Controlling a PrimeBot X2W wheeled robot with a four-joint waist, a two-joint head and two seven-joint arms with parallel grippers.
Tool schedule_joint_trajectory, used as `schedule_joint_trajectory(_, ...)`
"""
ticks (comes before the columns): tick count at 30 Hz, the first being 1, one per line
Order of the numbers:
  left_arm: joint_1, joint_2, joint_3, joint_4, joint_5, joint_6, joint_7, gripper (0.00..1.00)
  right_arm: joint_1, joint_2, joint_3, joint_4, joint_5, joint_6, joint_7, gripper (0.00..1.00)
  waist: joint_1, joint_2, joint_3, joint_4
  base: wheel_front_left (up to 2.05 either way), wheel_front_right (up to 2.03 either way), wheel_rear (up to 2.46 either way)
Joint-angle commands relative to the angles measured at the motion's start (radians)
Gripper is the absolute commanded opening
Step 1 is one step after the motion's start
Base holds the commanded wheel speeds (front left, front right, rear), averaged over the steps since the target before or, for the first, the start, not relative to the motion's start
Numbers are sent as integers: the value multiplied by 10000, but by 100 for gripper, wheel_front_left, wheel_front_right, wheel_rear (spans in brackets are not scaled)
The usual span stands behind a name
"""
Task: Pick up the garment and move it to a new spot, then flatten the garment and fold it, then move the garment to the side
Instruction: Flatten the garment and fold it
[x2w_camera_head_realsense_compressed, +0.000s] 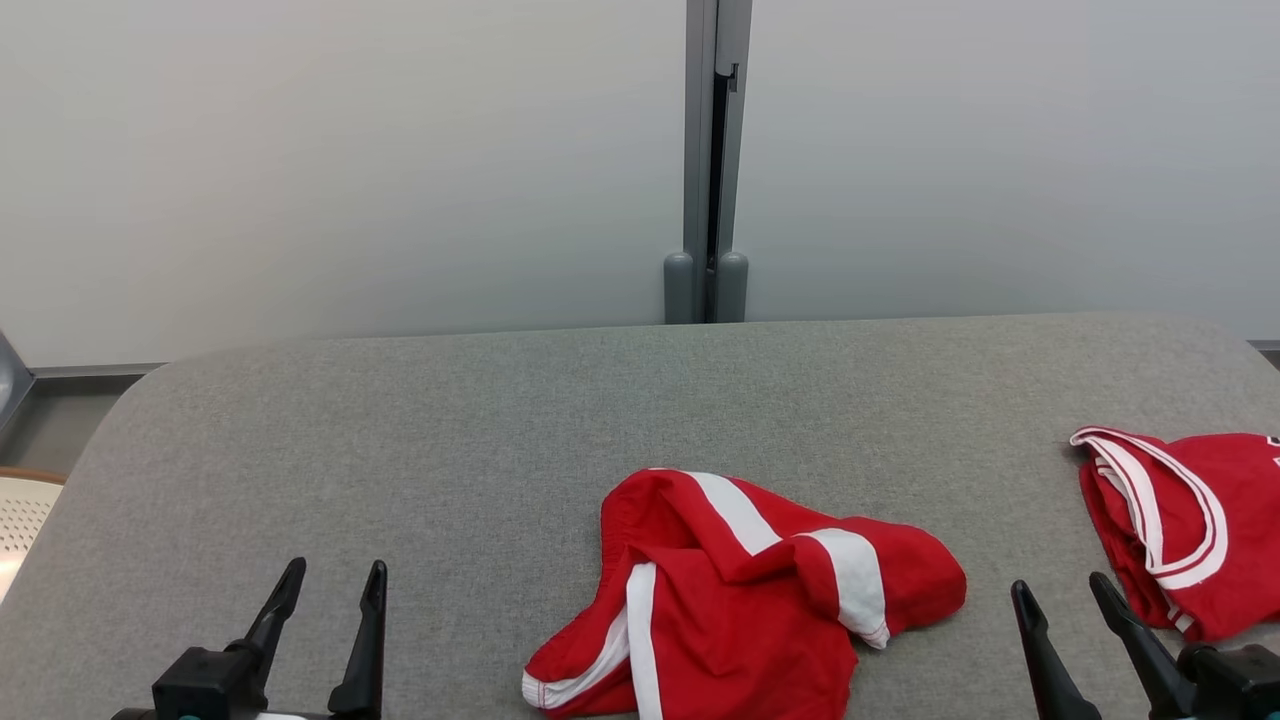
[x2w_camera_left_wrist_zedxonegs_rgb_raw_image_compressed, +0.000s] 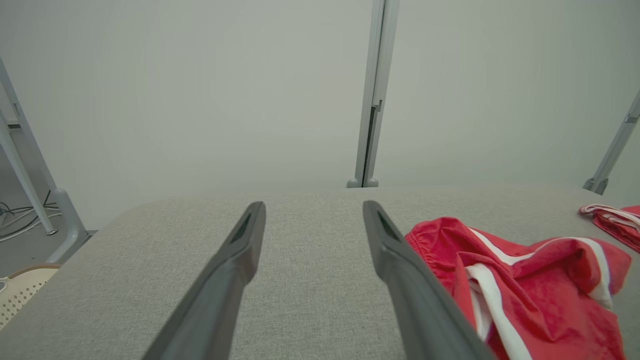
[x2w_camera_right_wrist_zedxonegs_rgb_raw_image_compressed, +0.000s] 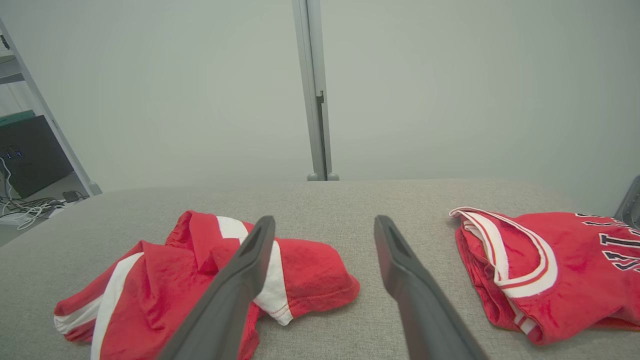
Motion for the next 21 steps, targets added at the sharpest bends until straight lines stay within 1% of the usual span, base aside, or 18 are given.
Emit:
schedule_joint_trajectory(1,105,46,-1,-95,-33,50,34,100,44,35,14,-36,-14,-1,45,100,0,0,11,11,0,0,0)
schedule_joint_trajectory(17,111,105,-179,-445,11,217,257,100,-42,45,28,-101,-59,-1,-18,100,0,0,50,96,0,0,0)
schedule_joint_trajectory(21,-109,115,-257,-521,50,189,313,100,-168,-106,358,-140,-186,-1,101,100,0,0,143,237,0,0,0)
